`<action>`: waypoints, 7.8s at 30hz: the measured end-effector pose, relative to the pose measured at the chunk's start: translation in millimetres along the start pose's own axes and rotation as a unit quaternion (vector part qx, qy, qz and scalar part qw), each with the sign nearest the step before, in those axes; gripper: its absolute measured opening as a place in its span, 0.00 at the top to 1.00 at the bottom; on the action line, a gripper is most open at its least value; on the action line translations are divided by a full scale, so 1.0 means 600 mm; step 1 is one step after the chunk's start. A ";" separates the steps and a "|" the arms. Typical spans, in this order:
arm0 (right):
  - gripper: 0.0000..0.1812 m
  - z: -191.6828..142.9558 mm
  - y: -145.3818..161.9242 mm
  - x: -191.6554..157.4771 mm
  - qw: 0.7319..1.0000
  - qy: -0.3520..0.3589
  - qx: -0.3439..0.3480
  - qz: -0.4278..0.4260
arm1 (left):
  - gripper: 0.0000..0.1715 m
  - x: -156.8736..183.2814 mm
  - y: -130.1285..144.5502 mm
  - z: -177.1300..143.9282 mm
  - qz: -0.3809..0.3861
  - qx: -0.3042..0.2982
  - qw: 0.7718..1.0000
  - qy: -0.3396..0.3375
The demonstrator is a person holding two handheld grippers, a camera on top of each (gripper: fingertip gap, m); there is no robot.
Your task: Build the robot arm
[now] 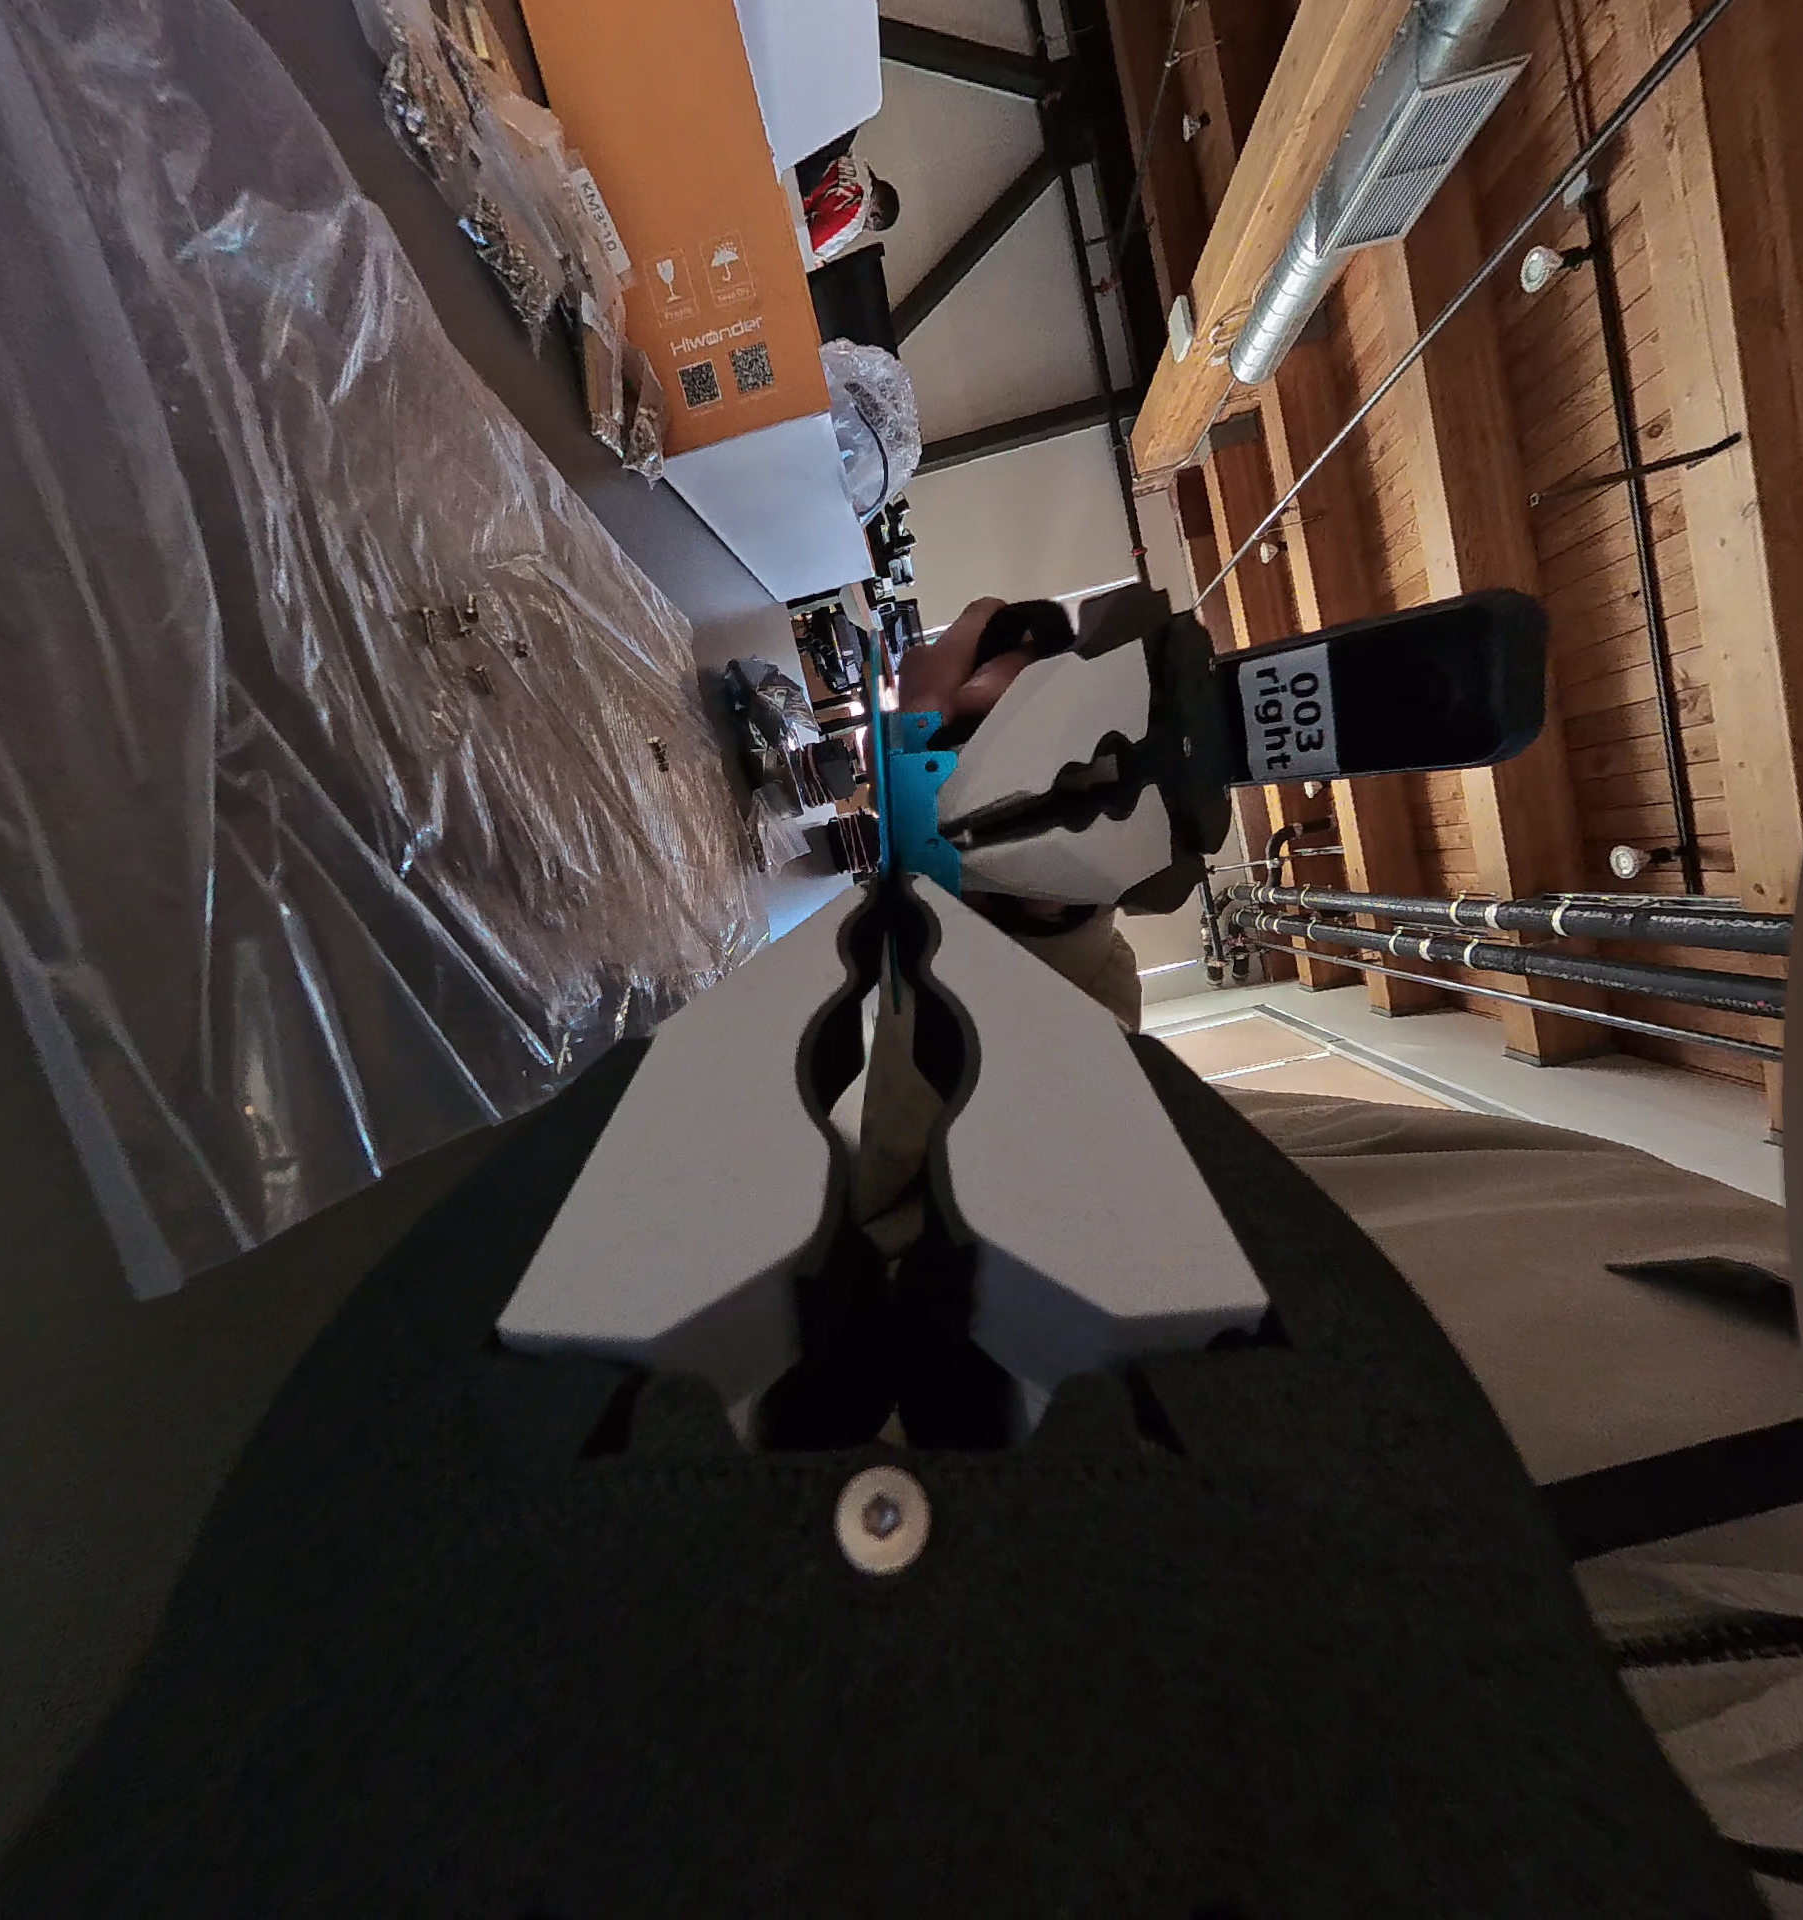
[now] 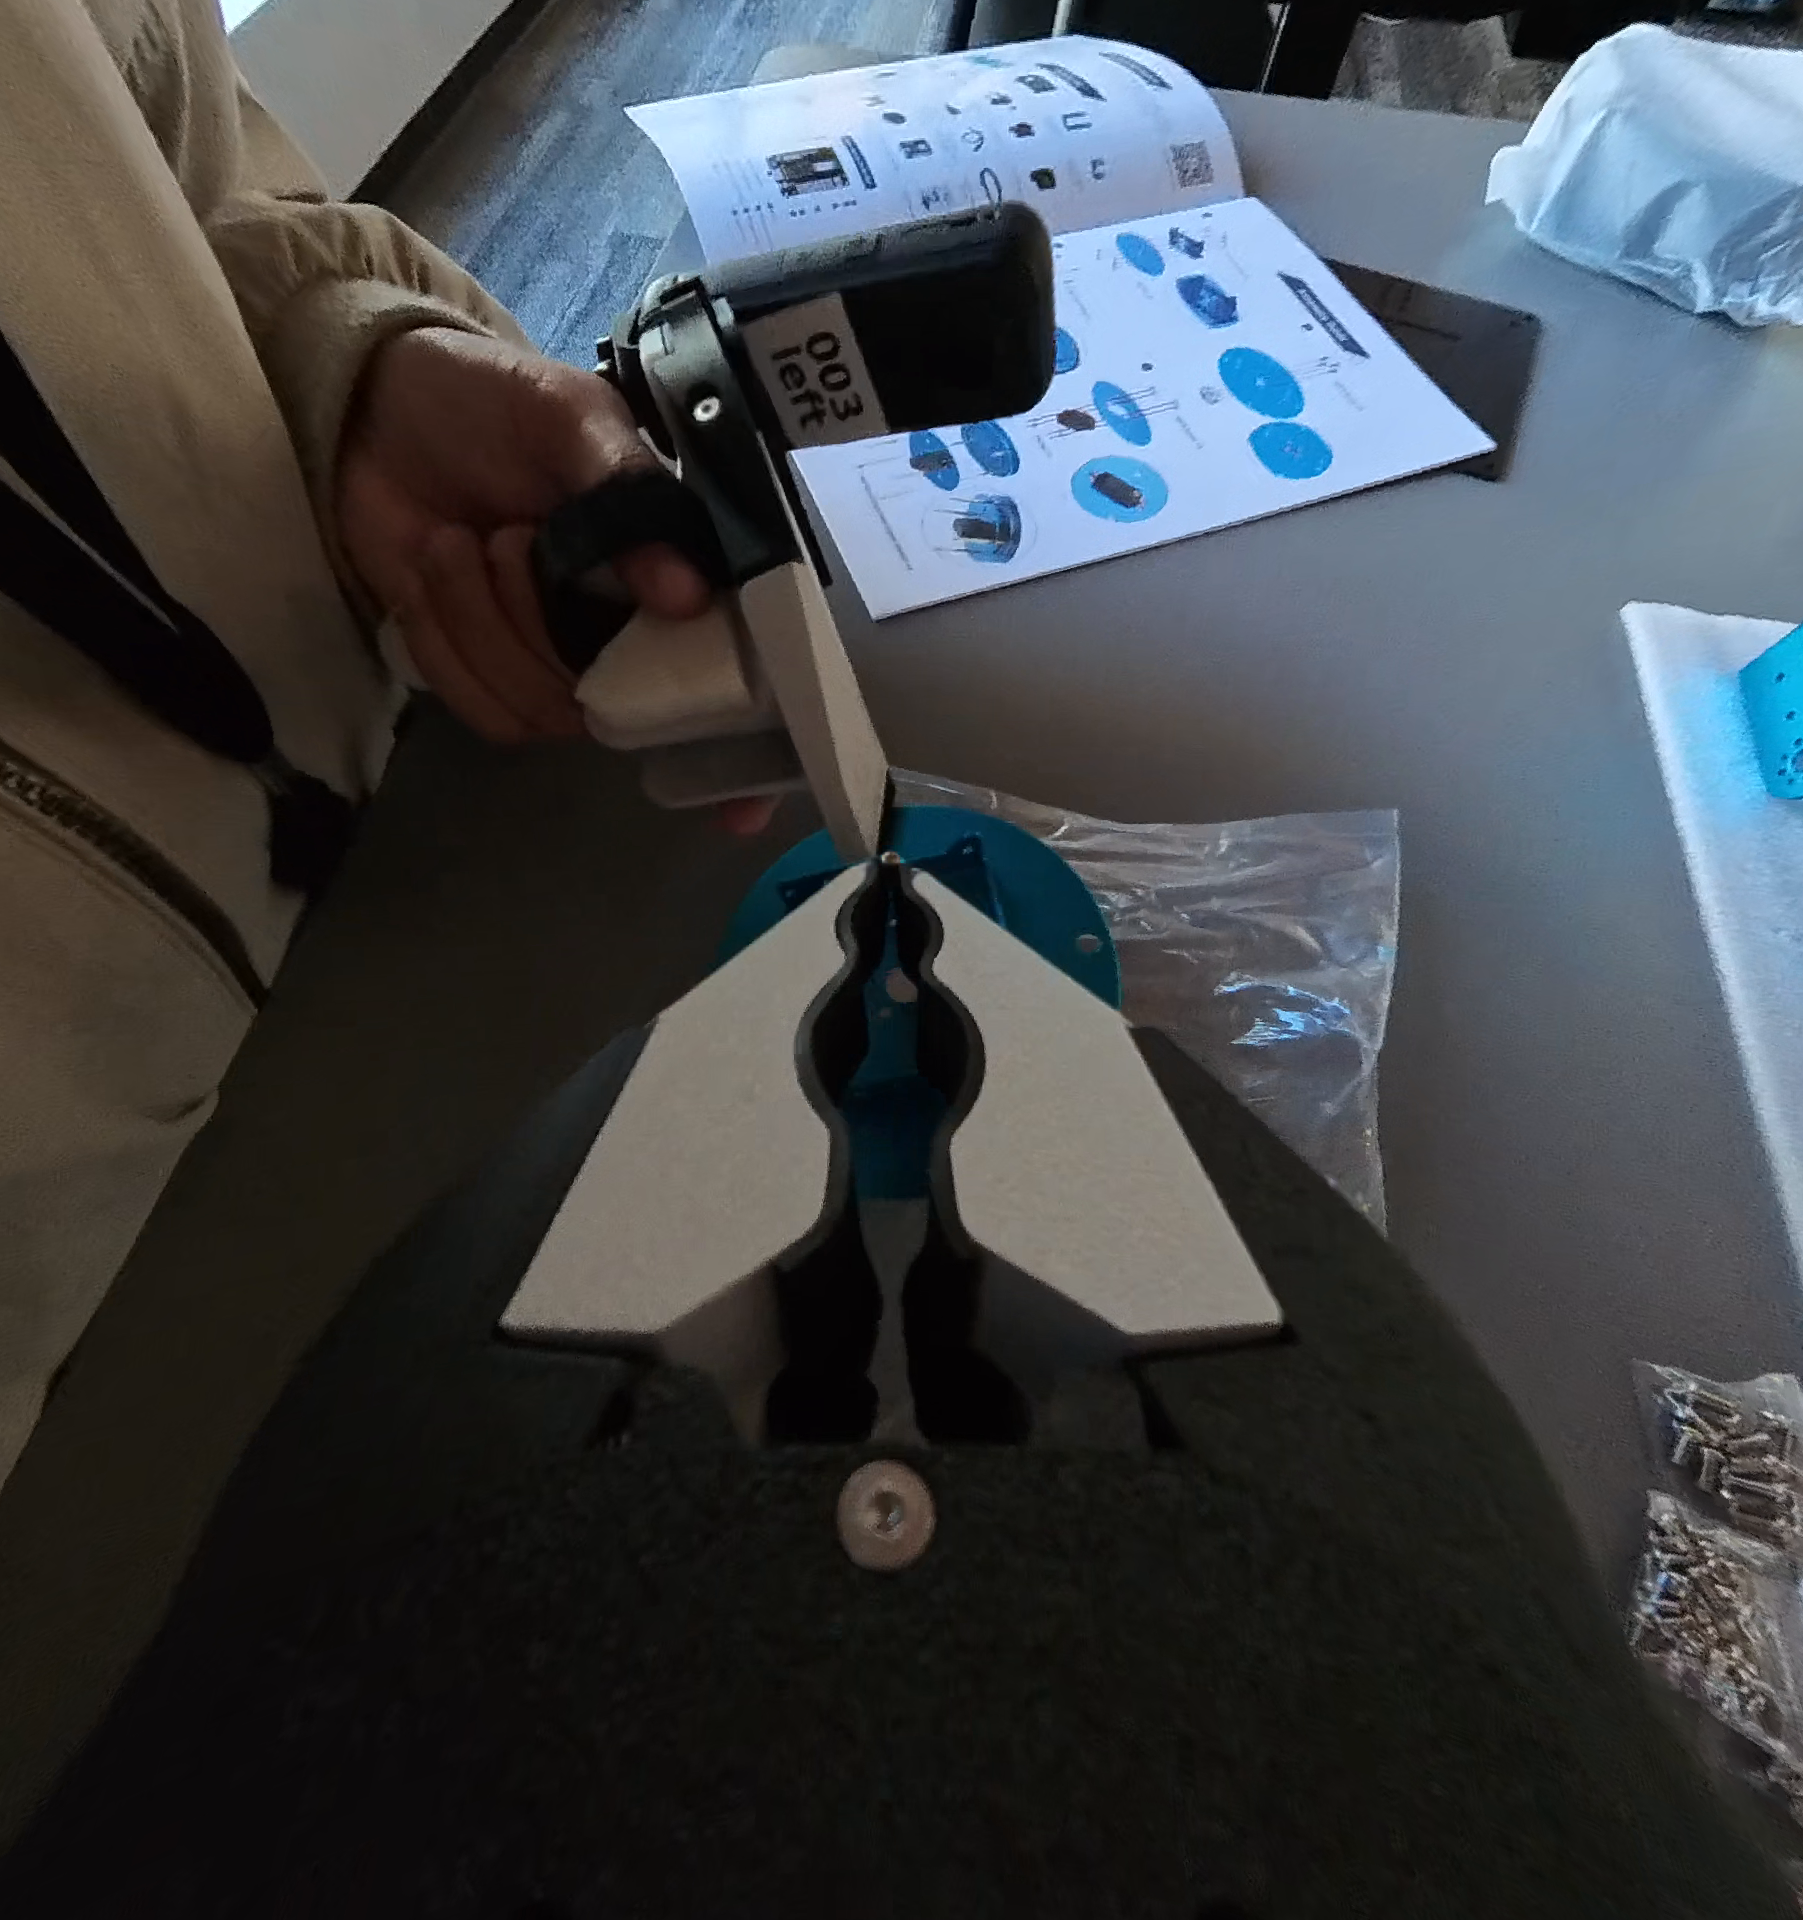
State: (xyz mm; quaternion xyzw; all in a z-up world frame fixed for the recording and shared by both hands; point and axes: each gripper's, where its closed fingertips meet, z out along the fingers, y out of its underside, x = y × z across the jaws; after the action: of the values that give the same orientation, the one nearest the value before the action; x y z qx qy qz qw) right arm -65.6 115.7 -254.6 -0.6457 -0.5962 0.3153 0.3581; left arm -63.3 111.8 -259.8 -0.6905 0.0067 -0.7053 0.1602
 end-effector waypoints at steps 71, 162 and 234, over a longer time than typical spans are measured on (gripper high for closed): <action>0.99 0.008 0.016 0.001 0.999 0.014 -0.010 -0.031 | 1.00 -0.009 -0.002 -0.004 -0.029 0.006 1.000 0.001; 0.86 -0.043 0.054 0.059 0.957 0.195 0.119 0.181 | 1.00 -0.040 -0.108 0.024 0.460 -0.015 0.864 -0.201; 0.89 -0.084 0.040 0.123 0.973 0.206 0.037 0.094 | 1.00 0.003 -0.214 0.003 0.471 0.049 0.874 -0.108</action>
State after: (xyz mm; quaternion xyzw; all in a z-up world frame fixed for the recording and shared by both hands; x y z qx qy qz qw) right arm -4.0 184.4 -245.8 -0.7362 -0.4341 0.2298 0.4657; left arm -89.6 233.5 -228.1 -0.6689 0.2795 -0.4665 0.5068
